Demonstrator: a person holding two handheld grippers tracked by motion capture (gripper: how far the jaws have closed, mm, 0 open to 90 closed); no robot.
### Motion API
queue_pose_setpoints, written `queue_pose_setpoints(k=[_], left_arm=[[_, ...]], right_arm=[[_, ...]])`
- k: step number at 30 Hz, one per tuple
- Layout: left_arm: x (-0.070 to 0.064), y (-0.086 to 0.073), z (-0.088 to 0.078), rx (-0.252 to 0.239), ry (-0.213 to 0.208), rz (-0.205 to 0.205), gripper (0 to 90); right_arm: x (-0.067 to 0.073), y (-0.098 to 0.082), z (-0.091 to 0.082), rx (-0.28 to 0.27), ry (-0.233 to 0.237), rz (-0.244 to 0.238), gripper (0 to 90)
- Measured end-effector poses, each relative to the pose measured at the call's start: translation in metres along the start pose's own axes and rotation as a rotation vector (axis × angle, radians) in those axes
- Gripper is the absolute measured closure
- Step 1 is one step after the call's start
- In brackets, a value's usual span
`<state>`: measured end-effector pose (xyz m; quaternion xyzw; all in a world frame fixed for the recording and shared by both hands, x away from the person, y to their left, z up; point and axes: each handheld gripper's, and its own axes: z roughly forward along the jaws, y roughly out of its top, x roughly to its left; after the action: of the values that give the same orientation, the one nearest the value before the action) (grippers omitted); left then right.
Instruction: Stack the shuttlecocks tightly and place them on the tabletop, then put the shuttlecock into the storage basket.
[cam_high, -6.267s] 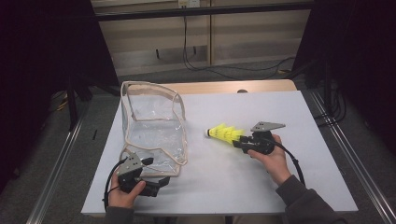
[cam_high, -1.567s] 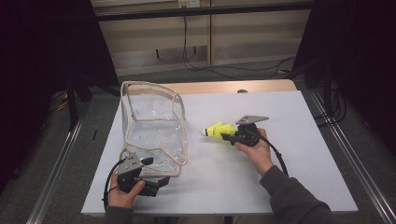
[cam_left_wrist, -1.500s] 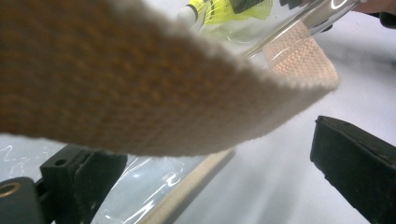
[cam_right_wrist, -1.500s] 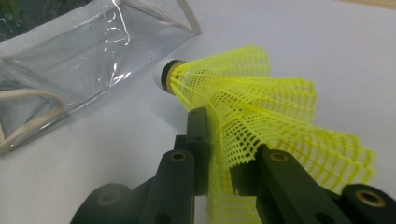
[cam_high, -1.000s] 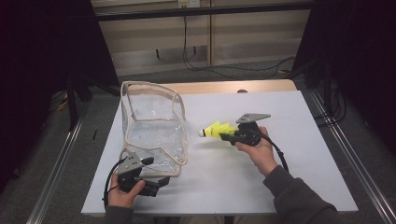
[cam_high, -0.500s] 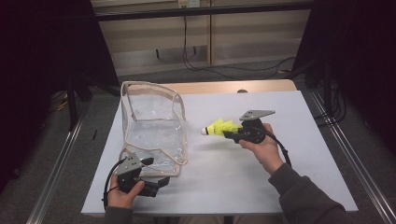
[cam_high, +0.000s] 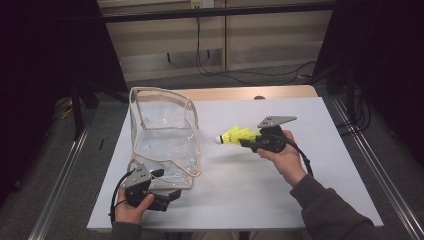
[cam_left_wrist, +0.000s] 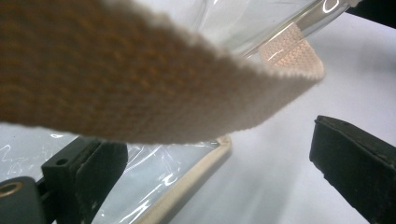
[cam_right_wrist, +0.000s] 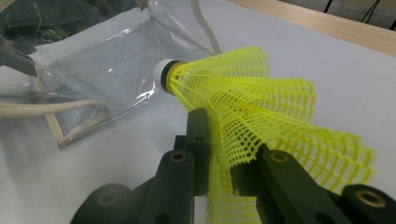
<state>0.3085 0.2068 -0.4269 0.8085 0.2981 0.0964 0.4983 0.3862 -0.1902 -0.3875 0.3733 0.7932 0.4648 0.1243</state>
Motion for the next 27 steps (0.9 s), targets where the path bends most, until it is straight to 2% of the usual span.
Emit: queue_pose_setpoints(k=[14, 27], left_arm=[[-0.001, 0.0, -0.001, 0.0, 0.002, 0.001, 4.2], [-0.001, -0.001, -0.003, -0.005, 0.002, -0.003, 4.1]], right_arm=[[0.002, 0.003, -0.003, 0.005, 0.01, -0.001, 79.8], [0.007, 0.023, -0.008, 0.006, 0.027, -0.032, 79.8]])
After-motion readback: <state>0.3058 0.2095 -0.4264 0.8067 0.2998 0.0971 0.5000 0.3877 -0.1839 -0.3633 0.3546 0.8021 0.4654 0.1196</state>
